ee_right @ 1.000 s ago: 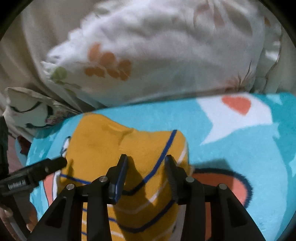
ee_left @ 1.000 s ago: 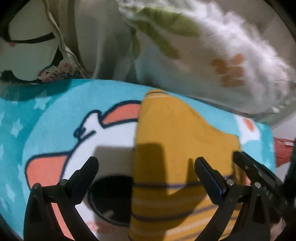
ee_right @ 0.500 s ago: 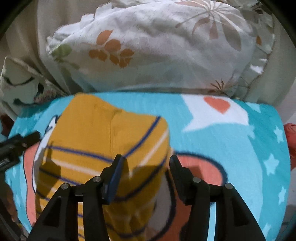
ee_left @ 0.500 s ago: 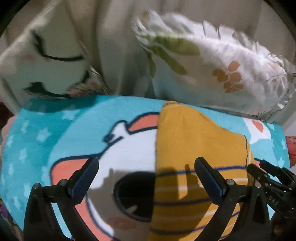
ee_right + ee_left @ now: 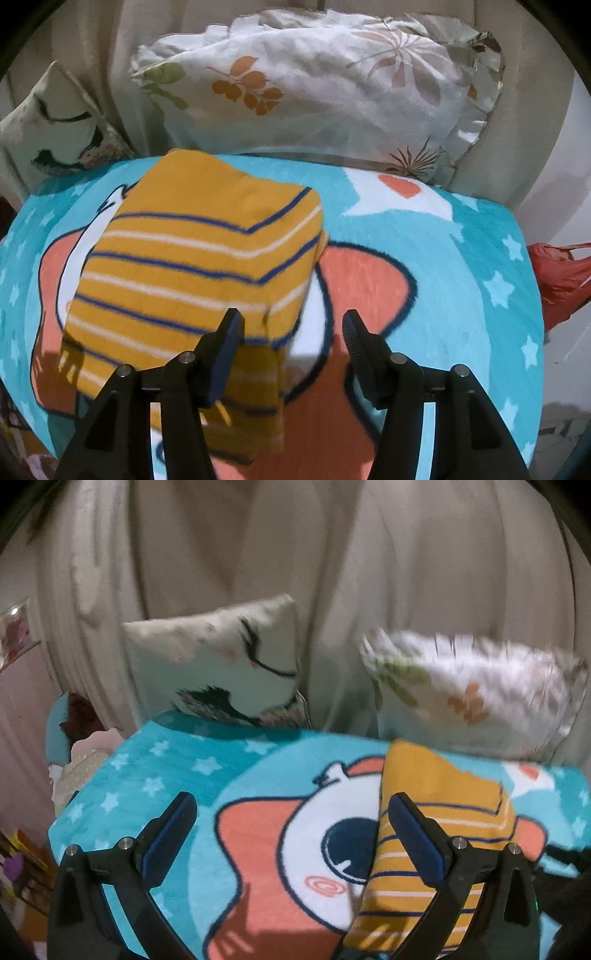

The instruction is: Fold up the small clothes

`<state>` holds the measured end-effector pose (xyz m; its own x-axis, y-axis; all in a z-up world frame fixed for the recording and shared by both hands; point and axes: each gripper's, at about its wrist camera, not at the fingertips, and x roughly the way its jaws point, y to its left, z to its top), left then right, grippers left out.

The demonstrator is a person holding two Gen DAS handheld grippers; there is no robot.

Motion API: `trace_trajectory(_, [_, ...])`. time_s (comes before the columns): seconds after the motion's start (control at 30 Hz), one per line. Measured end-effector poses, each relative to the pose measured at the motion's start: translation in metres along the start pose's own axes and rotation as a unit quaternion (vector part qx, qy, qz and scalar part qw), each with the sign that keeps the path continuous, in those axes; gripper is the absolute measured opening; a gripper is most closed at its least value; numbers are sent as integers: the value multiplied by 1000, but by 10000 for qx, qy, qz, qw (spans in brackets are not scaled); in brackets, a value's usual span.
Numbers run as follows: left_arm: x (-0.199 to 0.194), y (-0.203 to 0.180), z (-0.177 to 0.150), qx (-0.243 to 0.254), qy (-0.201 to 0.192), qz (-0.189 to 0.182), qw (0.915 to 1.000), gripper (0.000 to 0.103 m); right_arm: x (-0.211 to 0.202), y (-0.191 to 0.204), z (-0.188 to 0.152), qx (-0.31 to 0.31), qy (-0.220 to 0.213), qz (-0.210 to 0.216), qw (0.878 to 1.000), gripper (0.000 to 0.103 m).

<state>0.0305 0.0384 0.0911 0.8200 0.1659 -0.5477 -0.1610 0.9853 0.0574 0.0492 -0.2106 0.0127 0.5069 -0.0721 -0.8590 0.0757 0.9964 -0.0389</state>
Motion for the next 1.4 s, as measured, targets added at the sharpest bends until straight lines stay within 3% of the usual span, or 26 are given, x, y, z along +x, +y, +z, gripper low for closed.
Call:
trace_trajectory(0.2, [-60,44,4,-668,-546,-215,9960,103,-27,16,-24,-317,-160,-169,9992,62])
trace_trajectory(0.3, [-76,60,5,-805,-626,-374,9941,103,-40,22,-35,-421,-249,-187,9986,64])
trace_trajectory(0.47, [-82,65,7,-555,-469,-386,9966,103,-57,29,-50,-516,-317,-254,9978,66])
trace_trajectory(0.53, [-85,63,4,-364,-420,-589,9967,103,-61,30,-53,-518,-314,-278,9978,67])
trace_trajectory(0.73, [-73,46,-16,4,268,-892,9956,103,-66,32,-66,-517,-240,-395,9976,68])
trace_trajectory(0.9, [-56,29,-38,217,942,-923,9910,103,-66,31,-75,-496,-154,-498,9974,69])
trace_trajectory(1.4, [-40,-3,-83,711,1754,-1045,9763,103,-66,22,-89,-446,-53,-546,9975,71])
